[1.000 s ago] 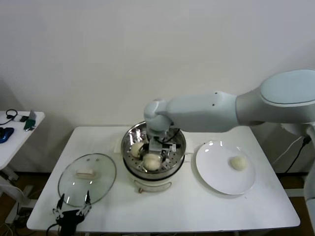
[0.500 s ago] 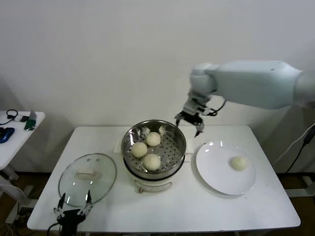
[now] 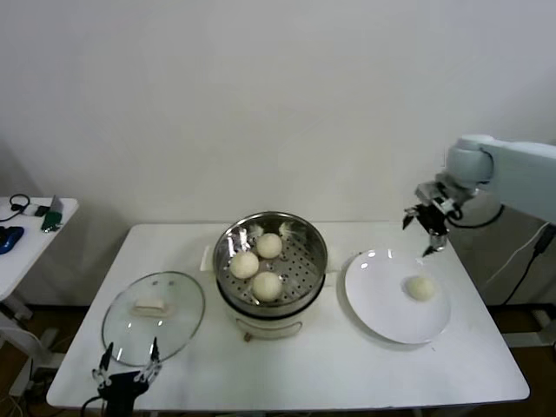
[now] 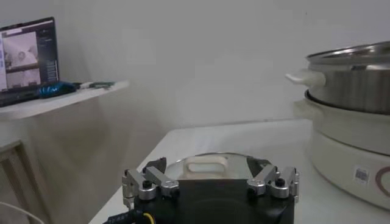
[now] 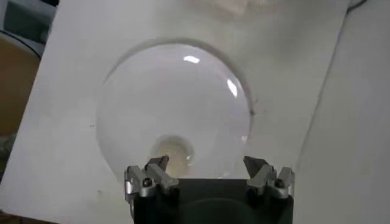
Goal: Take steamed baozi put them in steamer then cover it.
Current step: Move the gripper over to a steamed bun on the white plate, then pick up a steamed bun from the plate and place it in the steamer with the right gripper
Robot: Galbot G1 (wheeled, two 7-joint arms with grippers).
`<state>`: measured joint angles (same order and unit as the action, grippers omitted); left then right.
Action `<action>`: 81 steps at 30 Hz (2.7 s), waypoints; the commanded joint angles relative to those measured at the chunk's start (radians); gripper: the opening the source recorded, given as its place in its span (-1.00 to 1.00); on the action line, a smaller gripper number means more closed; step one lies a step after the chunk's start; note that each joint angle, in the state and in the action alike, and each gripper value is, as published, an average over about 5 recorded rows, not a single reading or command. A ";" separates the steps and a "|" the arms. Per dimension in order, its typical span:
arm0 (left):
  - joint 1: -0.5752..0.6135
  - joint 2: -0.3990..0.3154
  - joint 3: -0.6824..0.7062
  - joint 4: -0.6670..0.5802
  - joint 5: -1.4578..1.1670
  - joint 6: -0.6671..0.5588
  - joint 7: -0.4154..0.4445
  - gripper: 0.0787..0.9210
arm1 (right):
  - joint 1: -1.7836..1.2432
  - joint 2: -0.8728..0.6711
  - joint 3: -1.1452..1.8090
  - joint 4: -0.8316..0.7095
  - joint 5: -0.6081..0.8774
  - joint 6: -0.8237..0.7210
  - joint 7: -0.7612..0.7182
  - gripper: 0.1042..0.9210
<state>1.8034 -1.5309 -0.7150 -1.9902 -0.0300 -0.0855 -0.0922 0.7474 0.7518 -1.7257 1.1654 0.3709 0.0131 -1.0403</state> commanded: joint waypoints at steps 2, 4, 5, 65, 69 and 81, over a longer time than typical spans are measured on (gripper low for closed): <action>0.010 0.000 -0.002 0.001 0.002 -0.002 -0.001 0.77 | -0.316 -0.101 0.204 -0.091 -0.121 -0.102 0.036 0.76; 0.011 -0.001 -0.002 0.002 0.004 -0.002 -0.001 0.77 | -0.355 -0.087 0.236 -0.117 -0.143 -0.105 0.044 0.76; 0.011 -0.002 -0.001 0.003 0.005 -0.002 -0.001 0.77 | -0.369 -0.079 0.250 -0.128 -0.151 -0.106 0.048 0.76; -0.006 0.010 0.006 -0.010 -0.007 0.004 -0.001 0.77 | 0.425 0.302 0.008 0.449 0.518 -0.351 0.131 0.32; -0.003 0.013 0.003 -0.014 -0.006 0.002 -0.001 0.77 | 0.297 0.365 0.027 0.431 0.493 -0.380 0.187 0.33; 0.005 0.012 -0.009 -0.019 -0.004 0.002 -0.002 0.77 | 0.009 0.469 0.044 0.247 0.279 -0.389 0.236 0.33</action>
<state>1.8077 -1.5179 -0.7226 -2.0084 -0.0363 -0.0835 -0.0937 0.9053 1.1417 -1.6924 1.4792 0.7355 -0.3494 -0.8494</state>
